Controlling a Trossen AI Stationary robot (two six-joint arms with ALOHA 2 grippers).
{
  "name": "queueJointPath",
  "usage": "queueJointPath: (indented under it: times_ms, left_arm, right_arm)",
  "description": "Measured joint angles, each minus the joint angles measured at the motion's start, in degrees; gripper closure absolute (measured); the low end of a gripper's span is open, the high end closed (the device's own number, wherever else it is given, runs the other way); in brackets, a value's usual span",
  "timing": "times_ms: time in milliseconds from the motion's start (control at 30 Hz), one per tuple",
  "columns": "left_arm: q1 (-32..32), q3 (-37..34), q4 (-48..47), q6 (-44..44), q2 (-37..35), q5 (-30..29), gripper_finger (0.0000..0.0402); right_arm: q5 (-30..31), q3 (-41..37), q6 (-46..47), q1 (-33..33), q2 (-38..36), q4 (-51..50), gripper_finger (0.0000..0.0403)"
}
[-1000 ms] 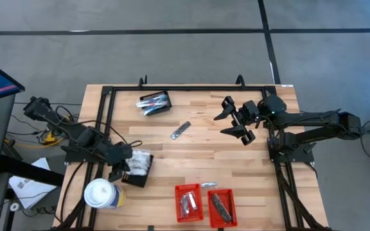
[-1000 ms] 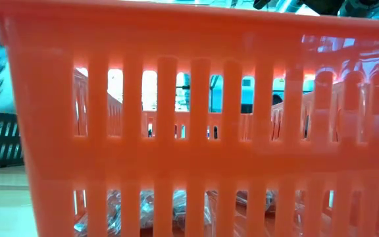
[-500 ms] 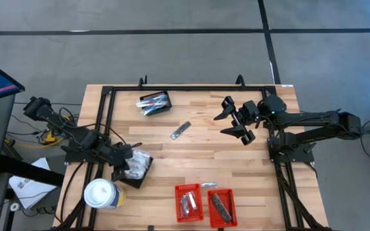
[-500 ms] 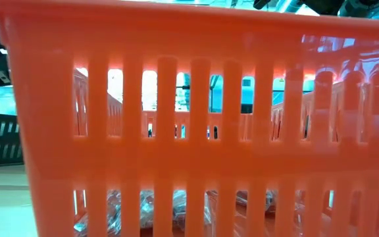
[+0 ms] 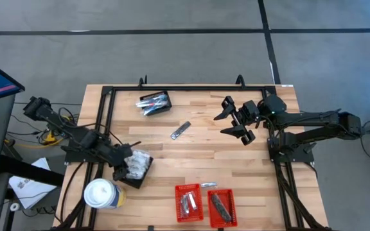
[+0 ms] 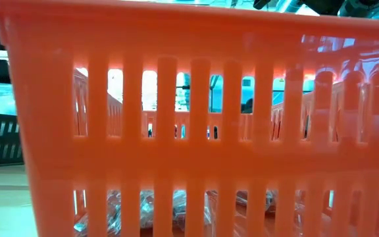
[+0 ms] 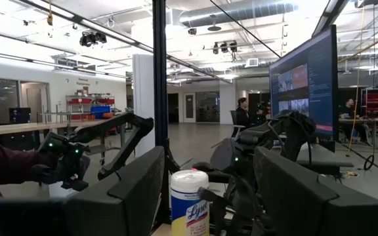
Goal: Pick & Place Travel size toiletries
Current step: Put the black hair brush into the right red bin
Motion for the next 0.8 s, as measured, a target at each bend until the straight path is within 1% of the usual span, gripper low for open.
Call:
queueJointPath:
  times_ms: [133, 300, 467, 600, 800]
  left_arm:
    - [0.0, 0.11, 0.17, -0.31, -1.57, 0.54, 0.0256]
    - [0.01, 0.11, 0.24, -0.2, -6.01, 0.67, 0.0245]
    - [0.0, 0.13, 0.66, -0.24, -11.7, -0.1, 0.0252]
    - [0.0, 0.13, 1.63, 0.63, -15.5, -2.37, 0.0262]
    - [0.01, 0.15, 8.21, 5.4, -18.37, -5.04, 0.0284]
  right_arm:
    - [0.0, 0.0, 0.01, 0.0, 0.0, 0.0, 0.0173]
    - [0.0, 0.0, 0.01, 0.0, 0.0, -0.02, 0.0173]
    - [0.0, 0.0, 0.01, 0.0, 0.0, 0.0, 0.0173]
    - [0.02, 0.0, -0.01, 0.0, -0.01, 0.0, 0.0173]
    - [0.01, 0.0, -0.01, 0.0, 0.0, -0.02, 0.0173]
